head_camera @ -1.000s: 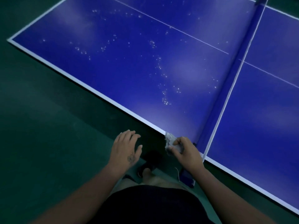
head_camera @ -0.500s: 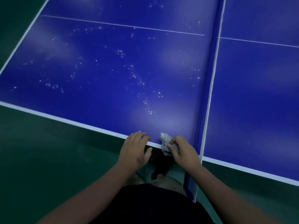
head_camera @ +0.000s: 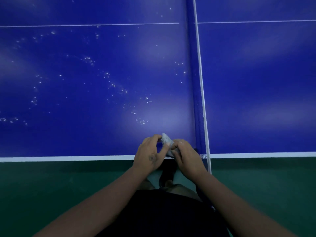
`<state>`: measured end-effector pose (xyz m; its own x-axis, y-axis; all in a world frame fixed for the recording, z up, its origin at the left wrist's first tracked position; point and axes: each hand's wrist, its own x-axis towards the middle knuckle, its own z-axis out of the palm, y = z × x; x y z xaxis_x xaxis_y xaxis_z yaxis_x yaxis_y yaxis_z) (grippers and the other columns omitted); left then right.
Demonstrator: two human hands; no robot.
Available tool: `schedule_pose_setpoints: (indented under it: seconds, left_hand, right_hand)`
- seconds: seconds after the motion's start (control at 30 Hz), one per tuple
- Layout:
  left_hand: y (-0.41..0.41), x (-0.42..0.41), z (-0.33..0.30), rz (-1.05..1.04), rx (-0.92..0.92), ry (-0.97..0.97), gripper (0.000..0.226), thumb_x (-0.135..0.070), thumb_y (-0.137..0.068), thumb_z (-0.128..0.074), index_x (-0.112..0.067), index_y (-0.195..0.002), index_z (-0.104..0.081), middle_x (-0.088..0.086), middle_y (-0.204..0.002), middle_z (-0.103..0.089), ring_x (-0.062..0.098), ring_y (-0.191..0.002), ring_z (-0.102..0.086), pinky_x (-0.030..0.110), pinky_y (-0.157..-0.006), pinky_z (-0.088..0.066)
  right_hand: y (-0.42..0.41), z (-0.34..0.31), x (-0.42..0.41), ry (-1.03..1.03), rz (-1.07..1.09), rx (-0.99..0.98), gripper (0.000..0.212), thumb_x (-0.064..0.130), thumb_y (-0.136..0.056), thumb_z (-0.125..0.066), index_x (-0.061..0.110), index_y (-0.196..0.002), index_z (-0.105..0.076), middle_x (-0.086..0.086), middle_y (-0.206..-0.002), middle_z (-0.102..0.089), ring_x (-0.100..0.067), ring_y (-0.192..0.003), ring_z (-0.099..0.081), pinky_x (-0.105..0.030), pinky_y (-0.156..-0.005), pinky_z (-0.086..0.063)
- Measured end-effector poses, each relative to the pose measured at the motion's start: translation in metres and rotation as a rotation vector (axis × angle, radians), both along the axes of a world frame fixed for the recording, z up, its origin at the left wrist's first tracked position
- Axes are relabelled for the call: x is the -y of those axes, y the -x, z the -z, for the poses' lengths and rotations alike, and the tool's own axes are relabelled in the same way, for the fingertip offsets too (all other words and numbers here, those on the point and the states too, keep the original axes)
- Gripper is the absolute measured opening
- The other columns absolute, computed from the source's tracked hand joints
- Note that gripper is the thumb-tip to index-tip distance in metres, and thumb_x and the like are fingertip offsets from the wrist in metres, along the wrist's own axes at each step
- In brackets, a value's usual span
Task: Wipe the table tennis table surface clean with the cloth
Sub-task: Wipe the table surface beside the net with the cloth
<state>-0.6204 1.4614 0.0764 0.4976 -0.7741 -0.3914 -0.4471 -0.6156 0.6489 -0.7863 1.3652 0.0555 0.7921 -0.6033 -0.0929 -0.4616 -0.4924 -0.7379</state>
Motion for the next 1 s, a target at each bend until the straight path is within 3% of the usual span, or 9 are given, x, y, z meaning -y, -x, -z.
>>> schedule_pose_setpoints:
  seconds: [0.13, 0.27, 0.33, 0.47, 0.6, 0.67, 0.8, 0.9, 1.0]
  left_hand:
    - [-0.017, 0.012, 0.004, 0.030, -0.161, 0.026, 0.039, -0.056, -0.097, -0.066, -0.037, -0.129, -0.054, -0.016, -0.120, -0.063, 0.007, -0.115, -0.057, 0.035, -0.092, -0.051]
    - [-0.043, 0.020, 0.016, 0.078, -0.269, 0.041, 0.031, -0.048, -0.091, -0.075, -0.039, -0.108, -0.050, -0.017, -0.105, -0.067, 0.006, -0.100, -0.064, 0.042, -0.086, -0.057]
    - [-0.055, 0.023, 0.024, 0.081, -0.325, 0.050, 0.032, -0.046, -0.087, -0.078, -0.036, -0.099, -0.050, -0.015, -0.100, -0.067, 0.007, -0.099, -0.065, 0.045, -0.087, -0.058]
    - [-0.074, 0.033, 0.035, 0.134, -0.358, 0.071, 0.031, -0.052, -0.080, -0.074, -0.039, -0.089, -0.047, -0.013, -0.090, -0.063, 0.014, -0.090, -0.065, 0.052, -0.083, -0.058]
    - [-0.082, 0.046, 0.042, 0.201, -0.321, 0.080, 0.034, -0.037, -0.089, -0.081, -0.035, -0.086, -0.047, -0.012, -0.086, -0.061, 0.014, -0.088, -0.063, 0.047, -0.079, -0.056]
    - [-0.085, 0.054, 0.042, 0.219, -0.284, 0.115, 0.034, -0.039, -0.088, -0.080, -0.037, -0.085, -0.047, -0.011, -0.089, -0.060, 0.011, -0.090, -0.059, 0.040, -0.076, -0.053]
    - [-0.090, 0.071, 0.035, 0.208, -0.244, 0.178, 0.029, -0.039, -0.091, -0.078, -0.036, -0.089, -0.050, -0.006, -0.087, -0.057, 0.009, -0.081, -0.055, 0.033, -0.065, -0.048]
    - [-0.091, 0.081, 0.029, 0.193, -0.238, 0.301, 0.024, -0.028, -0.097, -0.077, -0.027, -0.093, -0.054, -0.005, -0.093, -0.060, 0.016, -0.074, -0.058, 0.035, -0.065, -0.053]
    - [-0.092, 0.083, 0.033, 0.295, -0.113, 0.348, 0.027, -0.015, -0.094, -0.078, -0.023, -0.098, -0.052, -0.008, -0.104, -0.056, 0.018, -0.077, -0.057, 0.041, -0.063, -0.054]
  right_hand:
    - [-0.008, -0.009, -0.009, -0.063, 0.163, -0.030, 0.031, 0.010, -0.102, -0.066, 0.032, -0.113, -0.047, 0.010, -0.131, -0.060, -0.018, -0.111, -0.061, -0.033, -0.081, -0.046]
    - [-0.019, -0.012, -0.015, -0.080, 0.252, 0.009, 0.041, 0.013, -0.095, -0.076, 0.016, -0.128, -0.053, 0.003, -0.144, -0.054, -0.015, -0.130, -0.055, -0.039, -0.101, -0.051]
    - [-0.025, -0.014, -0.017, -0.092, 0.288, 0.029, 0.052, 0.015, -0.090, -0.083, 0.009, -0.133, -0.054, -0.001, -0.153, -0.047, -0.016, -0.143, -0.047, -0.034, -0.112, -0.046]
    - [-0.035, -0.021, -0.016, -0.171, 0.453, 0.053, 0.071, 0.011, -0.081, -0.089, 0.024, -0.140, -0.050, 0.001, -0.161, -0.033, -0.013, -0.149, -0.039, -0.033, -0.110, -0.047]
    - [-0.044, -0.018, -0.005, -0.184, 0.685, 0.108, 0.075, -0.009, -0.081, -0.077, 0.026, -0.141, -0.048, 0.003, -0.149, -0.045, -0.005, -0.133, -0.051, -0.028, -0.099, -0.054]
    - [-0.050, -0.017, 0.004, -0.249, 0.762, 0.092, 0.070, -0.009, -0.085, -0.074, 0.027, -0.139, -0.049, 0.006, -0.139, -0.052, -0.001, -0.119, -0.056, -0.021, -0.093, -0.053]
    - [-0.059, -0.013, 0.034, -0.238, 0.721, 0.095, 0.062, -0.006, -0.089, -0.073, 0.023, -0.140, -0.051, 0.004, -0.123, -0.062, -0.007, -0.111, -0.061, -0.013, -0.090, -0.050]
    - [-0.063, -0.013, 0.054, -0.146, 0.634, 0.074, 0.050, 0.000, -0.095, -0.072, 0.018, -0.139, -0.055, 0.004, -0.112, -0.062, -0.009, -0.104, -0.063, -0.018, -0.089, -0.052]
    - [-0.061, -0.011, 0.065, -0.018, 0.538, 0.006, 0.048, -0.005, -0.091, -0.072, 0.014, -0.134, -0.061, 0.004, -0.110, -0.062, -0.011, -0.101, -0.061, -0.030, -0.091, -0.054]
